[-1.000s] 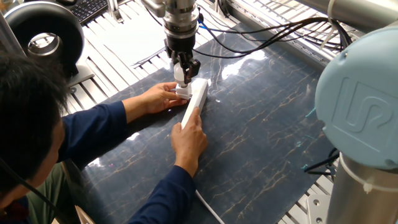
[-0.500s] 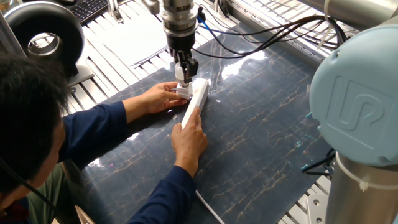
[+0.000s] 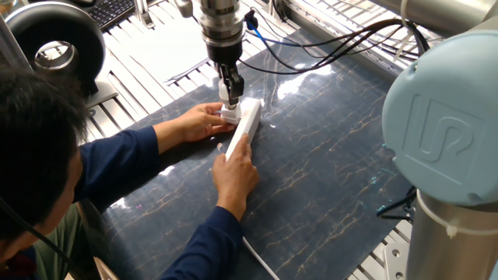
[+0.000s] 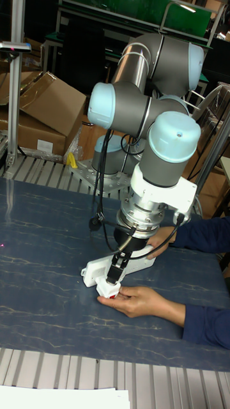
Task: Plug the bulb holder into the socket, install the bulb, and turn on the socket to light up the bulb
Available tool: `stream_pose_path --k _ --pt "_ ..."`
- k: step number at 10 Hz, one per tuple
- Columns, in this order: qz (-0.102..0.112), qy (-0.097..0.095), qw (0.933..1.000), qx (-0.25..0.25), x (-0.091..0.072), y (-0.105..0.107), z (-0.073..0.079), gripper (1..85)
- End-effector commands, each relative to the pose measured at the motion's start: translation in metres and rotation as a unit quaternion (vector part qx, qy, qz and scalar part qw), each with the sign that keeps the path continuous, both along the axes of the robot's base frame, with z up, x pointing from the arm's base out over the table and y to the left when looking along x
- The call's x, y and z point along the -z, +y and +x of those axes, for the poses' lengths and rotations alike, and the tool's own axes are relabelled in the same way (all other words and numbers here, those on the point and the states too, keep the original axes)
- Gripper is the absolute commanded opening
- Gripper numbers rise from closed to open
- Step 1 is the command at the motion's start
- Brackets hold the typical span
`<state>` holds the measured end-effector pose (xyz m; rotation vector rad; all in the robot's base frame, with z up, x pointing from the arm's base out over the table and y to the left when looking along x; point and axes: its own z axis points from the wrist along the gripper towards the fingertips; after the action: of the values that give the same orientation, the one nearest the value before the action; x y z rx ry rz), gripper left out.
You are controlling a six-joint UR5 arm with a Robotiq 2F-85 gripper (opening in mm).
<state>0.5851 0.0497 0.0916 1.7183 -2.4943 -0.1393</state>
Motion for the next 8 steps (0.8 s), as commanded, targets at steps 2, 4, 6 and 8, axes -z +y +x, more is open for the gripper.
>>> stream_pose_path --k 2,4,6,8 --pt "0.007 0.014 0.9969 0.077 -0.0006 0.0034 -0.0017 1.7" --pt "-0.004 0.019 0.9946 0.101 -0.0018 -0.0023 -0.0004 1.7" --pt "-0.022 0.018 0.9915 0.127 -0.0067 -0.0012 0.0041 1.7" --pt "-0.027 0.016 0.9844 0.173 -0.0063 -0.0003 0.0019 1.7"
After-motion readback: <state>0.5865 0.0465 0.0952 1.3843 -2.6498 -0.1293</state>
